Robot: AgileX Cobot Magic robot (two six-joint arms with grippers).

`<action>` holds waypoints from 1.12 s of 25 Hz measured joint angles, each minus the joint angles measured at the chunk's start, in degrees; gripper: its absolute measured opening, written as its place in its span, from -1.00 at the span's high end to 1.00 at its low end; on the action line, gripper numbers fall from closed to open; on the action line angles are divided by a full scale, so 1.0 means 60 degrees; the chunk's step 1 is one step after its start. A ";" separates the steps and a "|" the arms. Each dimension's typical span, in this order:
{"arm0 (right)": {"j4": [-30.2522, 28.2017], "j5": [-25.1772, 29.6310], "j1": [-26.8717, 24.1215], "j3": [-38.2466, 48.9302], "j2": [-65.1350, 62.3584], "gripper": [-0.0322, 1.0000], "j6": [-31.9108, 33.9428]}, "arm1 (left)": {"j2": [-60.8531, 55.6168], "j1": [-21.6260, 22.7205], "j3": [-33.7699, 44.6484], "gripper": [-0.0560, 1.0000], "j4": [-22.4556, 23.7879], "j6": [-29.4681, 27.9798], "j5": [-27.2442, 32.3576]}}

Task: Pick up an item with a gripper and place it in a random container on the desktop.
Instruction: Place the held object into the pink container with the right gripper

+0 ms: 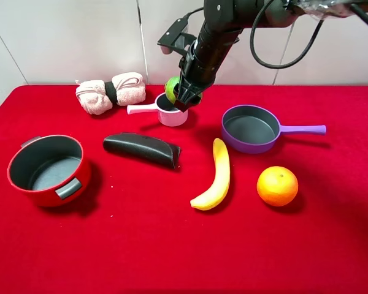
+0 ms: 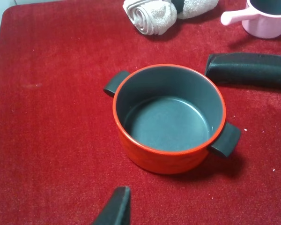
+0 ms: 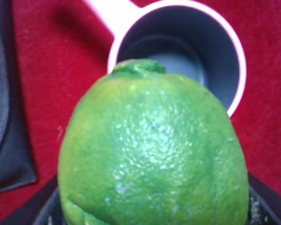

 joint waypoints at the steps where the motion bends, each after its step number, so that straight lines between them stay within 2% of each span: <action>1: 0.0000 0.0000 -0.0028 -0.0154 0.0079 0.03 -0.0004 | 0.0000 0.0000 0.0000 -0.97 0.0000 0.0000 0.0000; 8: 0.0232 -0.0196 -0.0057 -0.1042 0.0626 0.03 -0.0209 | 0.0000 0.0000 0.0000 -0.97 0.0000 0.0000 0.0000; 15: 0.0999 -0.0483 -0.0057 -0.1838 0.1133 0.03 -0.0491 | 0.0000 0.0000 0.0000 -0.97 0.0000 0.0000 0.0000; 28: 0.1338 -0.0966 -0.0057 -0.2062 0.1812 0.03 -0.0842 | 0.0000 0.0000 0.0000 -0.97 0.0000 0.0000 0.0000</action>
